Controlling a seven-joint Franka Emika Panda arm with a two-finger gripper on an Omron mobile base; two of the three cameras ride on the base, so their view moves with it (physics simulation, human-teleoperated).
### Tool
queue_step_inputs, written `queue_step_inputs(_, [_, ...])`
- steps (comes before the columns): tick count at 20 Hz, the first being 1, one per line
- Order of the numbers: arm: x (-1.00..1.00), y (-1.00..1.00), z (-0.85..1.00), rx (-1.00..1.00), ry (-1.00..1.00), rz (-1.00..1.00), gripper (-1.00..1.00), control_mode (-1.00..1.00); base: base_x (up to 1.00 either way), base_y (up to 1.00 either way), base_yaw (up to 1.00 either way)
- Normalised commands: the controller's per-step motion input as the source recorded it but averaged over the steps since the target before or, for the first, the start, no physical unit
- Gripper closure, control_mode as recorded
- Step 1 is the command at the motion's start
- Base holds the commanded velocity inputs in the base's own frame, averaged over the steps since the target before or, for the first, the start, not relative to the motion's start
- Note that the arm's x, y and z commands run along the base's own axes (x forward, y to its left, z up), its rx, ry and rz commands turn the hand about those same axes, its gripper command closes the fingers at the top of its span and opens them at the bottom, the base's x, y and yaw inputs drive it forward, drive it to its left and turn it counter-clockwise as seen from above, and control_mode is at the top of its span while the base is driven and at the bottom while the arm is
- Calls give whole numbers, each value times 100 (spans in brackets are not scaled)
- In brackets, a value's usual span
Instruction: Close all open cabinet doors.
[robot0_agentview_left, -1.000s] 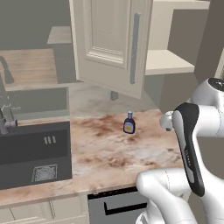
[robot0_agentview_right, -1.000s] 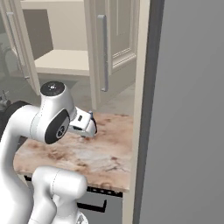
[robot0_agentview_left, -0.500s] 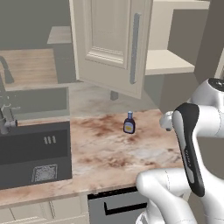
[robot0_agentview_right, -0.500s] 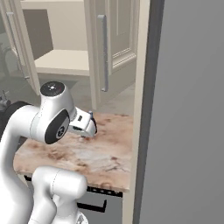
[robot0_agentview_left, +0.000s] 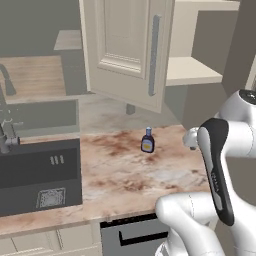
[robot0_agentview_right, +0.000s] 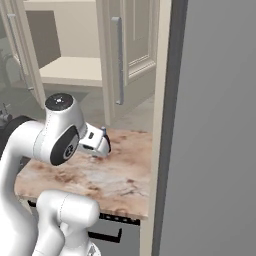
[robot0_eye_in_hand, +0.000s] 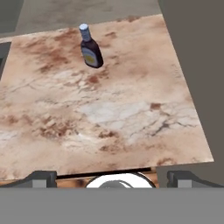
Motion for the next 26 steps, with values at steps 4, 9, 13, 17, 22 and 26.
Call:
queue_step_inputs(4, [-14,0,4,0,-13,0,-100,-100,0,0,0])
queue_step_inputs(9, [-10,0,17,0,-20,0,-100,-100,0,0,0])
queue_step_inputs(13, [-1,0,23,0,-20,0,-100,-100,0,0,0])
queue_step_inputs(17, [0,-3,29,0,-16,0,-100,-100,0,0,0])
queue_step_inputs(22, [0,-9,33,0,-7,0,-100,-100,0,0,0])
queue_step_inputs(26, [0,-11,32,0,-2,0,-100,-100,0,0,0])
